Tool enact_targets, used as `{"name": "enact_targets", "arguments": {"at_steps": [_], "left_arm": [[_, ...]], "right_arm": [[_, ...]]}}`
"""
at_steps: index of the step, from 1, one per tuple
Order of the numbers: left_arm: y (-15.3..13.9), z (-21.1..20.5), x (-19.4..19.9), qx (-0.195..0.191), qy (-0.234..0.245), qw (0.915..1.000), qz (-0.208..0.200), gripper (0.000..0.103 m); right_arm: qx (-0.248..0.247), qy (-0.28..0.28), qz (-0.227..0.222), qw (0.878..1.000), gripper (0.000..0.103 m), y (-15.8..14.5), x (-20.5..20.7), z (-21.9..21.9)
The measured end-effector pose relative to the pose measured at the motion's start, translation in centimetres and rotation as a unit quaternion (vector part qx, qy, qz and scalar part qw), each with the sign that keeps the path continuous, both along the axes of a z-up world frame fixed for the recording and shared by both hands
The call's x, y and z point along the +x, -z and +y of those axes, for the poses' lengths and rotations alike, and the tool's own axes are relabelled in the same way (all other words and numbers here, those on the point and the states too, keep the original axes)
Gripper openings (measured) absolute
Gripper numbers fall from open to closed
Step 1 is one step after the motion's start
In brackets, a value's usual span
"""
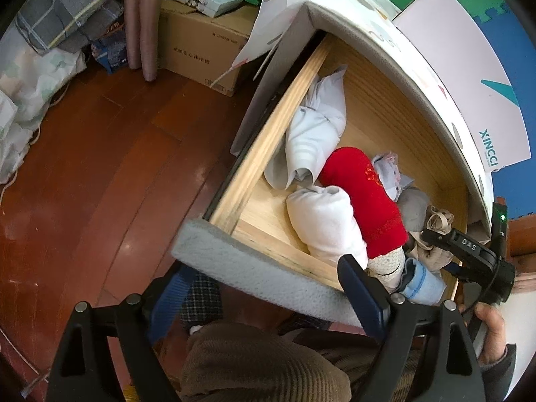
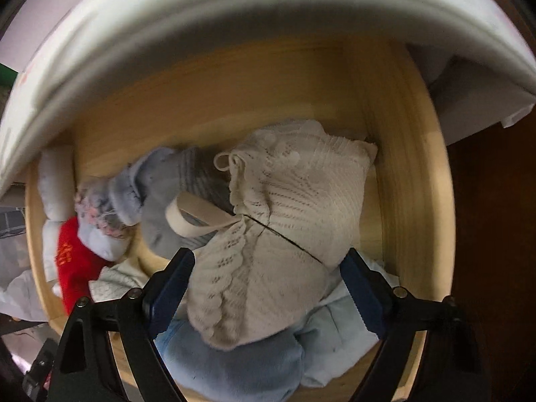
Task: Take underwear out of drawer
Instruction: 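Lower the right tool onto the cream lace bra and close on it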
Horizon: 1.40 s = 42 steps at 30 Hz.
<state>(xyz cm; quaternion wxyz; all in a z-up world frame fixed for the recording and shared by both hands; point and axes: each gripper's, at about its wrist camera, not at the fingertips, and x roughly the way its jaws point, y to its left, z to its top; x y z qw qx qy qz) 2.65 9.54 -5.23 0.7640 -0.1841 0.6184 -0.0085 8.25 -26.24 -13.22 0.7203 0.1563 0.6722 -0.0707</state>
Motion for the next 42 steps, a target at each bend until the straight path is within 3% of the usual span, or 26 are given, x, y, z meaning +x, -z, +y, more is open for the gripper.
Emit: {"name": "enact_targets", "arguments": {"at_steps": [6,11,15,31,42], "left_arm": [[-1.5,0.5,-0.4,0.008,-0.004,0.9999,-0.009,0.090],[-3.7,0.2,-0.5,0.045,0.008,0.9985,-0.029,0.090],[-4.8,-0.6,-0.1,0.053,0.025,0.9974,-0.041,0.090],[-3.9,-4.3,2.9,0.020,0.067,0.9975,-0.008,0.090],[-3.9,-8.9,6.6,0.001,0.088,0.9959,0.020,0.090]], "right_arm": [[0.000,0.004,-0.008,1.000,0.077,0.0,-0.1,-0.4],[0.000,-0.004,-0.021,1.000,0.067,-0.7,-0.9,0.0],[0.014,-0.008,-0.034,0.999,0.064,-1.6,-1.7,-0.5],[-0.024,-0.073,-0.072,0.994,0.062,-8.3,-4.5,0.1],[-0.018,-0.061,-0.061,0.996,0.062,-5.7,-8.4,0.2]]}}
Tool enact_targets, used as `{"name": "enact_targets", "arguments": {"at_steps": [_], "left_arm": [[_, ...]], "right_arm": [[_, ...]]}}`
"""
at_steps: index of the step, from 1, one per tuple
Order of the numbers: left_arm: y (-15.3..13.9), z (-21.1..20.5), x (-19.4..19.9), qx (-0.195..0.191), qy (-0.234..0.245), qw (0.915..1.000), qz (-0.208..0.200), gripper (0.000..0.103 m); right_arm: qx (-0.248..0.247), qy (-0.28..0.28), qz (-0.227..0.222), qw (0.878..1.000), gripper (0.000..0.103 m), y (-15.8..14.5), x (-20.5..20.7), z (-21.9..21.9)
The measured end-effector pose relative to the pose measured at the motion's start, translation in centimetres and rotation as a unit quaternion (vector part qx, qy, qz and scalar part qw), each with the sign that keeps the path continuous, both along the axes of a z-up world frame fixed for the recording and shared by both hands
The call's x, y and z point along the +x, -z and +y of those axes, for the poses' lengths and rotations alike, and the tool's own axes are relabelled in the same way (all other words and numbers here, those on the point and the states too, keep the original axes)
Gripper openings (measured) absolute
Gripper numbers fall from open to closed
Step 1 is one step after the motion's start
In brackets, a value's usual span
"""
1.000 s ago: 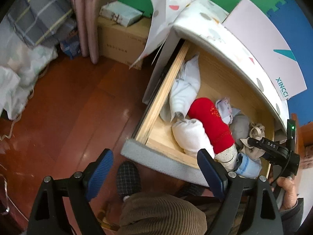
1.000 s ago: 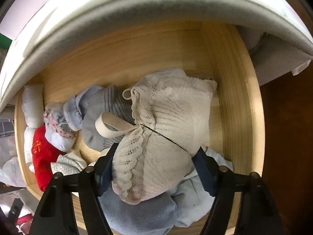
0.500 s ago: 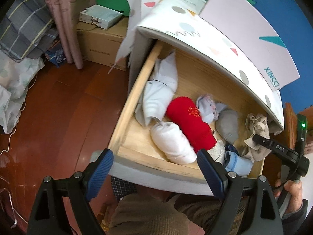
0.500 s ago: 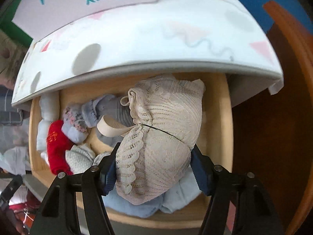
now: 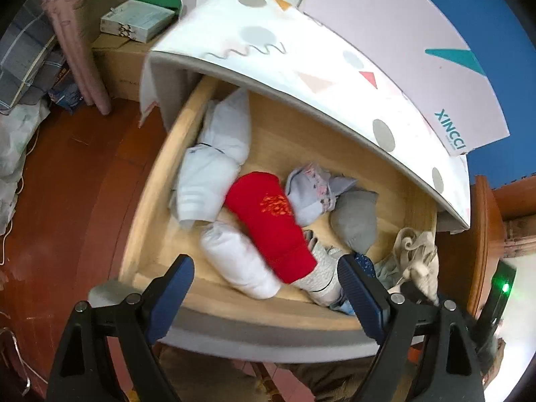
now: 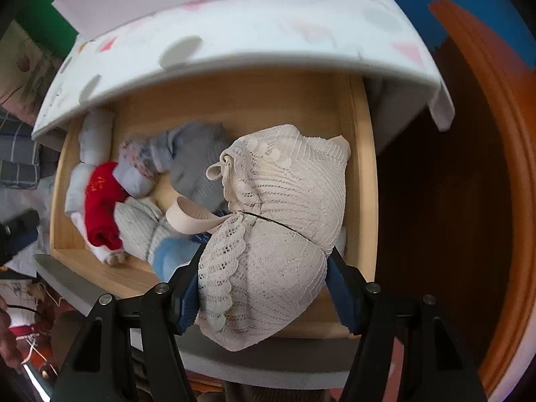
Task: Take underwear out of drawer
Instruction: 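Lower the left tool onto the red sock and close on it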
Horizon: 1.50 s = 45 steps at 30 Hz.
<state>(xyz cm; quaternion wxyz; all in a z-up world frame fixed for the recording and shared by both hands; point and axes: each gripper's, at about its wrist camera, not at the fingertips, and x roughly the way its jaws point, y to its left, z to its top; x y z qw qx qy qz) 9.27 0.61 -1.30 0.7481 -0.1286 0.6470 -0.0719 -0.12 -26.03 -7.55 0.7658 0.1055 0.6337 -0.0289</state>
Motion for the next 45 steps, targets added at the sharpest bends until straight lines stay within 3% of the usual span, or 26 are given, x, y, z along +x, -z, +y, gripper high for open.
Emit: {"name": "enact_targets", "arguments": {"at_steps": [5,8,10,12,13,21,35,39,45], "left_arm": [[1.7,-1.1,1.6,-0.014,-0.010,0.9989,0.043,0.090],[2.8,-1.7,2.4,-0.010,-0.011,0.9982,0.059,0.086],[3.5,-2.2,2.8,-0.011,-0.010,0.9976,0.067,0.076],[4.3,-2.5,3.3,-0.008,-0.013,0.9966,0.081,0.053],[4.8,-2.6,3.6,-0.014,-0.012,0.9957,0.090,0.050],[7.3,-2.5,4.7,-0.012,-0.012,0.9930,0.117,0.049],[11.1,-5.2,4.4,0.060,0.051,0.9914,0.104,0.049],[11.2,-4.7,4.2,0.045,0.056,0.9926,0.098,0.037],[9.8,-4.5,3.2,0.049,0.085,0.9928,0.069,0.033]], "right_arm": [[0.005,0.016,-0.003,1.000,0.062,1.4,-0.3,-0.4],[0.015,0.022,-0.005,1.000,0.062,0.7,-0.8,-1.7],[0.016,0.023,-0.007,1.000,0.062,0.4,-1.0,-2.2],[0.014,0.020,-0.011,1.000,0.062,0.5,-1.0,-1.8],[0.014,0.019,-0.012,1.000,0.062,0.4,-1.0,-1.8],[0.026,0.025,-0.011,0.999,0.062,0.5,-1.1,-2.3],[0.036,0.030,-0.008,0.999,0.063,0.4,-1.1,-2.8],[0.036,0.030,-0.008,0.999,0.063,0.5,-1.0,-2.7],[0.030,0.027,-0.008,0.999,0.063,0.5,-1.0,-2.4]]}}
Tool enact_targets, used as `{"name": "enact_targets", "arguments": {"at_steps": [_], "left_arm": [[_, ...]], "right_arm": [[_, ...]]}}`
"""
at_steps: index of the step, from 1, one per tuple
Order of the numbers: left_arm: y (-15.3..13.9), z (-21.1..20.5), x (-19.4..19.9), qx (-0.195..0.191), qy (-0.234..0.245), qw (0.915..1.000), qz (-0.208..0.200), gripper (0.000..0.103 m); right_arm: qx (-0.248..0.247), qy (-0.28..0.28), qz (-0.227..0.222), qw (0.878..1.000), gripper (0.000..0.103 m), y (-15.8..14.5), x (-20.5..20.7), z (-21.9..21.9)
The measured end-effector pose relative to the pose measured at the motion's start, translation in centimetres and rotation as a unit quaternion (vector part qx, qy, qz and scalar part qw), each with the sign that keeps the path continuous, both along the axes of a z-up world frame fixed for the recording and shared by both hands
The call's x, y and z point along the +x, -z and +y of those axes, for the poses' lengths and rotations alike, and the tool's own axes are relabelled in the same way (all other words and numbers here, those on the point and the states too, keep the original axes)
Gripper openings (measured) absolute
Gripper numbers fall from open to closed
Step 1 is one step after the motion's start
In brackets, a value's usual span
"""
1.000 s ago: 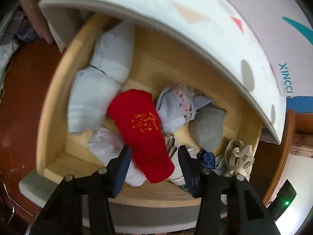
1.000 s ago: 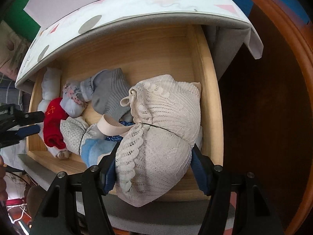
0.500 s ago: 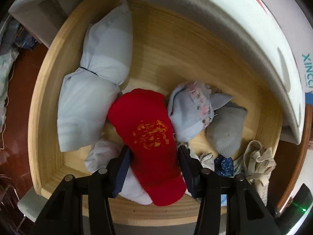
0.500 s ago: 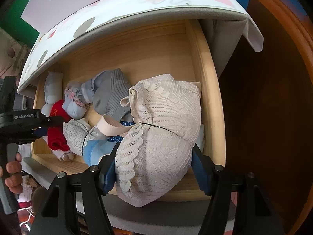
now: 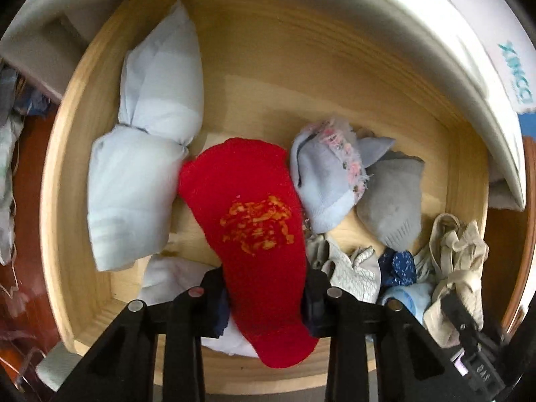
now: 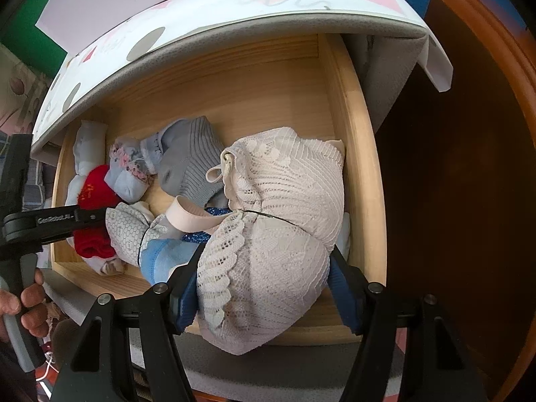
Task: Take underwear out of drawer
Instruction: 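Lift the red sock with the left tool and drop it into the white box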
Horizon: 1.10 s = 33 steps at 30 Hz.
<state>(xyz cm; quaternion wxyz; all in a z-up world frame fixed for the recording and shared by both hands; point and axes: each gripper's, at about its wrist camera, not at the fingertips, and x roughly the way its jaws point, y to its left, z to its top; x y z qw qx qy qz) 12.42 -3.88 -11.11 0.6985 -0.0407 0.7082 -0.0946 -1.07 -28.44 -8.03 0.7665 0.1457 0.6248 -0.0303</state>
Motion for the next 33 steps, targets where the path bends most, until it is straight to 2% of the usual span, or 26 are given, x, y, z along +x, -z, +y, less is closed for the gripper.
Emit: {"name": "enact_targets", "arguments": {"at_steps": [12,21,27,33], "left_arm": [[-5.4,-0.3,-2.3,-0.001,0.065,0.9963,-0.056,0.032],[-11.4,0.8,-3.6,0.004,0.107,0.9849,-0.136,0.032],[-18.4,1.8,-2.7,-0.013,0.109,0.9703,-0.215,0.032],[-25.9,1.4,0.5,-0.017,0.101,0.9451,-0.310,0.032]], "right_arm": [[-0.004,-0.001,0.000,1.000,0.063,0.0,0.1,0.2],[-0.009,-0.002,0.000,1.000,0.063,0.0,-0.1,0.5],[-0.016,-0.006,0.001,1.000,0.063,0.0,0.0,0.9],[-0.022,-0.008,0.002,1.000,0.063,0.1,0.0,1.2]]}}
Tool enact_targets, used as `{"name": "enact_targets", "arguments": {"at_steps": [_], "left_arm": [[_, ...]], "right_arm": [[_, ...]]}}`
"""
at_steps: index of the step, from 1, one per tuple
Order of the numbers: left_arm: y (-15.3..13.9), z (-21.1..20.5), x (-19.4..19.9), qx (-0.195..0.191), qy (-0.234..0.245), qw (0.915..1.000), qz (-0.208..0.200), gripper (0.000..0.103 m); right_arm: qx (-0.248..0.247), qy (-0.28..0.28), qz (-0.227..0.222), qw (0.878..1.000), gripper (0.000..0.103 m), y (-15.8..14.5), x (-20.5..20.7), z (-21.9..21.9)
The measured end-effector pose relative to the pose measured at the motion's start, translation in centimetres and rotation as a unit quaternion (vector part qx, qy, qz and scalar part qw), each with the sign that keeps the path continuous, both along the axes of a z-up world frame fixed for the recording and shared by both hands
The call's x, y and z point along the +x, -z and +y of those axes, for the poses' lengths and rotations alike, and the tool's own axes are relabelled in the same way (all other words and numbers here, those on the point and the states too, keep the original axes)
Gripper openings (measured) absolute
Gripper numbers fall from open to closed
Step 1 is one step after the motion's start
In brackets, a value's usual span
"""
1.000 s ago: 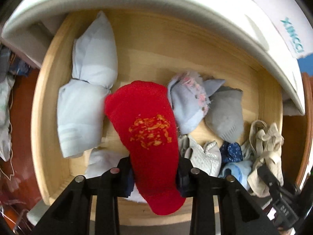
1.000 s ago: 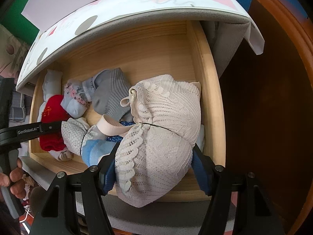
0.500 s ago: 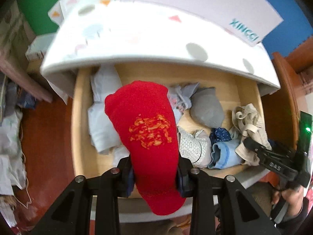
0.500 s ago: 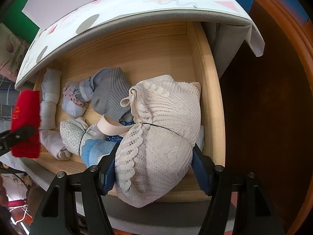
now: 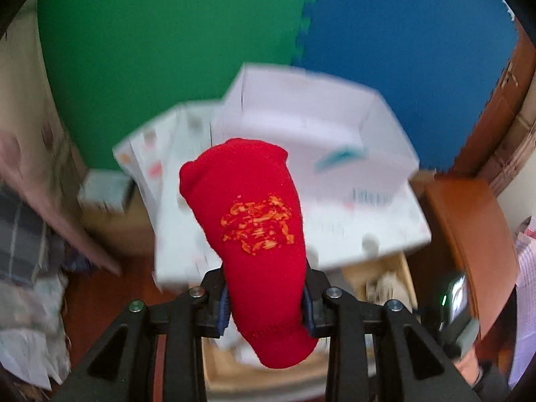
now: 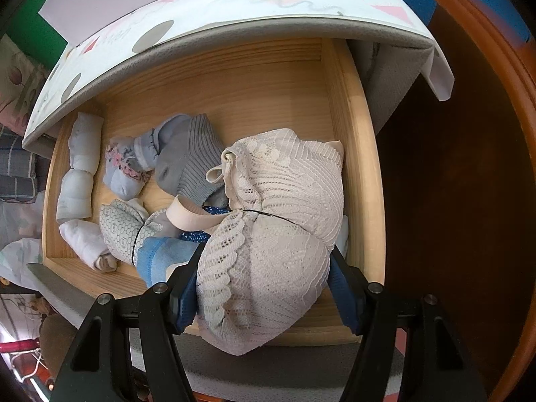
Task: Take underwear out of drawer
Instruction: 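Lift the red sock with the left tool and drop it into the white box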
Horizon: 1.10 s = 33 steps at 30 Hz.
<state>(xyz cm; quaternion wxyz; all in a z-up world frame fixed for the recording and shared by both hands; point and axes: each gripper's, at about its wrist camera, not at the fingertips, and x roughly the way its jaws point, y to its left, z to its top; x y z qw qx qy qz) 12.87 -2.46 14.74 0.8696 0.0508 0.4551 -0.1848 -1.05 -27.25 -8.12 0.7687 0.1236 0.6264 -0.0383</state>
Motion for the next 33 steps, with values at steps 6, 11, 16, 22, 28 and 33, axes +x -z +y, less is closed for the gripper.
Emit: {"name": "enact_targets", "arguments": {"at_steps": [6,11,16,22,28,33], "left_arm": [[-4.8,-1.7,5.3,-0.009,0.005,0.9983,-0.057,0.032],[-6.0,-3.8,11.1,-0.020,0.004,0.9979,-0.061,0.032],[-4.2,-6.3,16.1,-0.013,0.016,0.9989,-0.043,0.032],[0.4,-8.1,20.0,0.021,0.013,0.9997,-0.004,0.032],[4.5,-8.4,20.5,0.056,0.002,0.9979,0.033,0.032],[5.7,-7.3,19.4,0.052,-0.013,0.9975,0.045,0.032]], "right_arm": [[-0.003,-0.001,0.000,1.000,0.063,0.0,0.0,0.2],[-0.004,0.001,-0.002,1.000,0.063,0.0,-0.1,0.3],[-0.011,-0.006,-0.004,1.000,0.063,-0.1,-0.1,0.4],[-0.008,-0.004,-0.002,1.000,0.063,-0.1,-0.1,0.4],[-0.011,-0.005,-0.003,1.000,0.063,-0.1,-0.1,0.2],[-0.009,-0.003,-0.002,1.000,0.063,-0.1,-0.2,0.3]]}}
